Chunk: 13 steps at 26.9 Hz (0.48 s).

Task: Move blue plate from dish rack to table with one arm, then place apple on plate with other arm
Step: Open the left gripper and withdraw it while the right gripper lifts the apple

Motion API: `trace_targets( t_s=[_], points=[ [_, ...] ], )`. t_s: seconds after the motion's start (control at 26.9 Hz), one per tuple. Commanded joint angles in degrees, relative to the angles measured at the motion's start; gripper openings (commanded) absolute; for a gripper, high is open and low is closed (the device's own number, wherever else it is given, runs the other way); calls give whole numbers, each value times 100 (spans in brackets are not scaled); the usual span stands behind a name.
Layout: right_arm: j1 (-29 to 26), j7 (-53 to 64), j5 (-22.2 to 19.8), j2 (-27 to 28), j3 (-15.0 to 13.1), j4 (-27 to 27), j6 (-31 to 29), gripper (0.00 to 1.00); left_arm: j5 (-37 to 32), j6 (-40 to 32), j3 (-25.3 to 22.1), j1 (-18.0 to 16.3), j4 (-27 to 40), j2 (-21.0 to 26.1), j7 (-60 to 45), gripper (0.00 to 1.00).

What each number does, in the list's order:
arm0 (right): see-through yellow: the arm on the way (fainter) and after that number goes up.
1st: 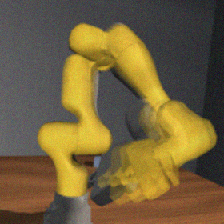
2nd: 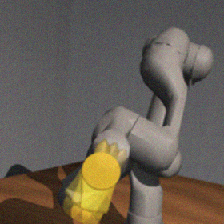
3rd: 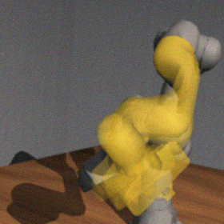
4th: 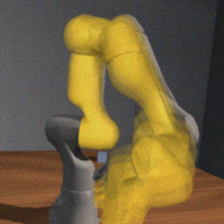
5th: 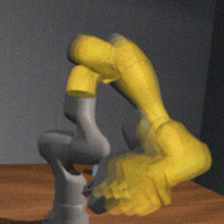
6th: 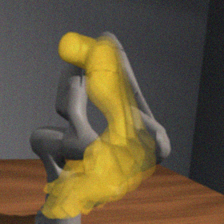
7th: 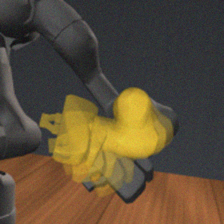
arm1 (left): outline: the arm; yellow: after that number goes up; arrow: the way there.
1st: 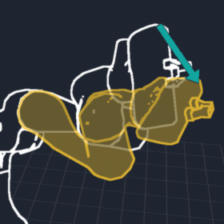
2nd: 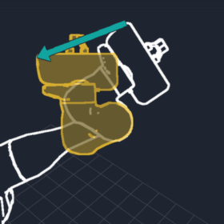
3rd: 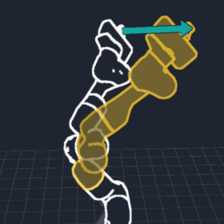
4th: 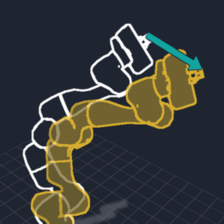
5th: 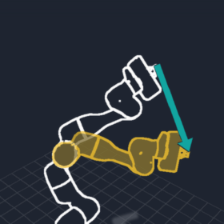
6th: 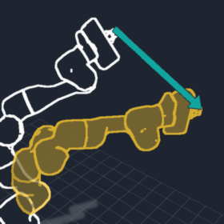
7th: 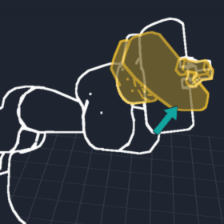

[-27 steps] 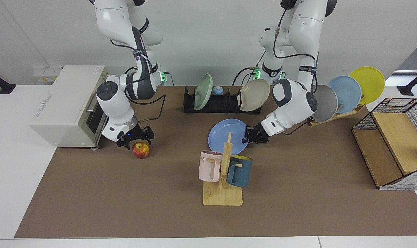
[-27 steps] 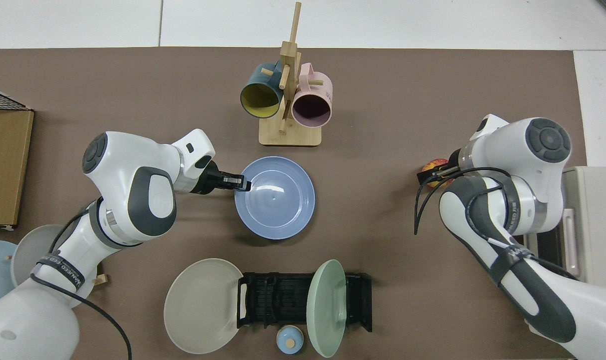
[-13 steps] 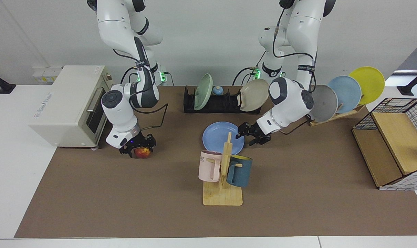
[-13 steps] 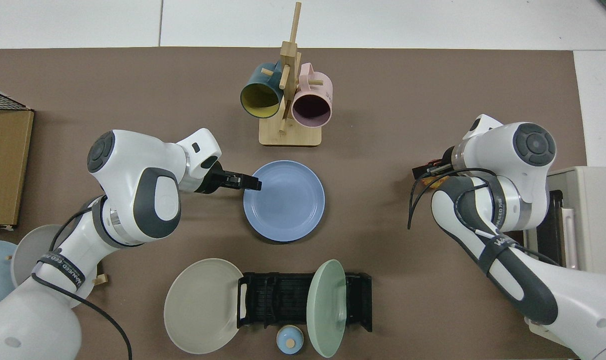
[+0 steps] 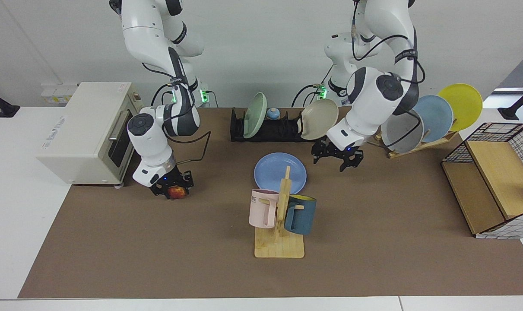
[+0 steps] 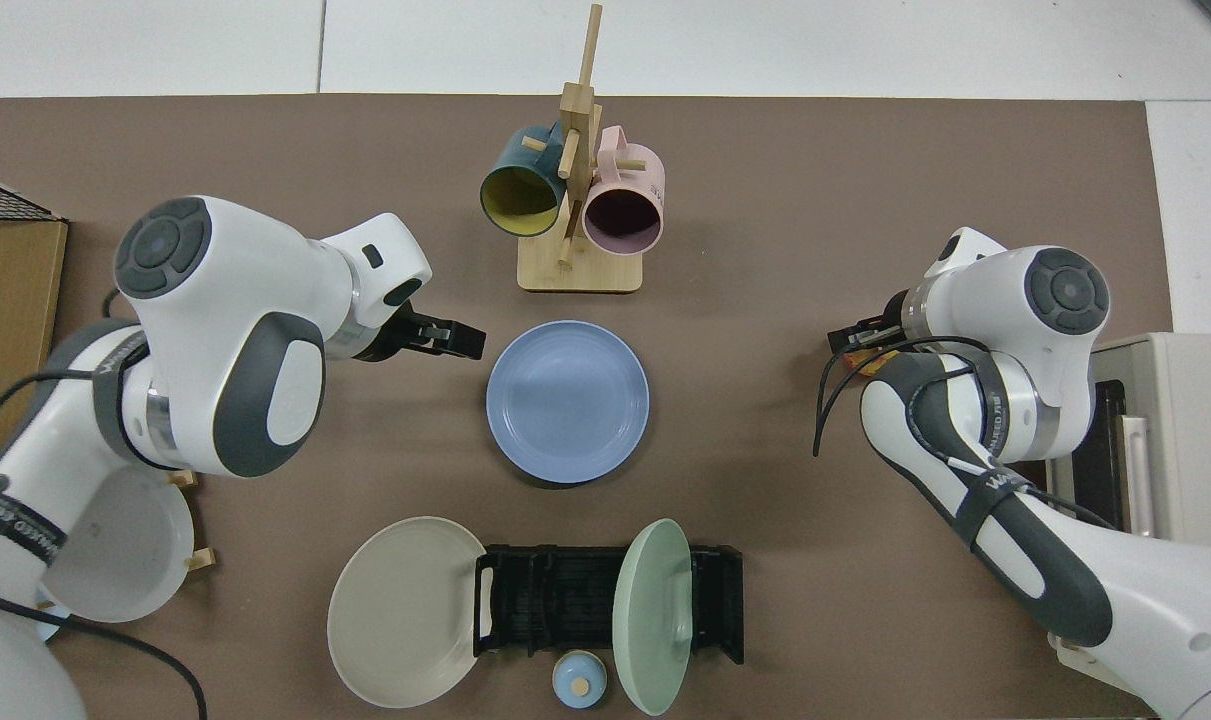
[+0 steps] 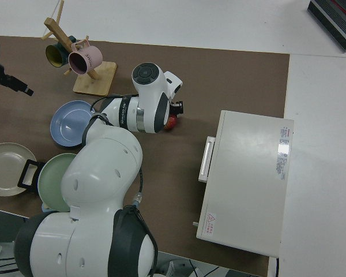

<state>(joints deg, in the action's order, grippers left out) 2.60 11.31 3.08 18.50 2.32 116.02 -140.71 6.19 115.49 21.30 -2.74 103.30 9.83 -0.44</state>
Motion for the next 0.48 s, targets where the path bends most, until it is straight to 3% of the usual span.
trace_targets(
  t_s=[0.0, 0.15, 0.45],
  points=[
    [-49, -68, 26, 4, 32, 26, -44, 0, -531, -1167, -100, 10, -432, -481, -237, 100],
    [-22, -94, 26, 4, 32, 17, -44, 0, -531, -1853, -302, 81, -749, -639, -246, 100],
    [-22, -112, 26, 4, 32, -9, -36, 0, -706, -2381, -750, 239, -837, -1167, -185, 100]
  ],
)
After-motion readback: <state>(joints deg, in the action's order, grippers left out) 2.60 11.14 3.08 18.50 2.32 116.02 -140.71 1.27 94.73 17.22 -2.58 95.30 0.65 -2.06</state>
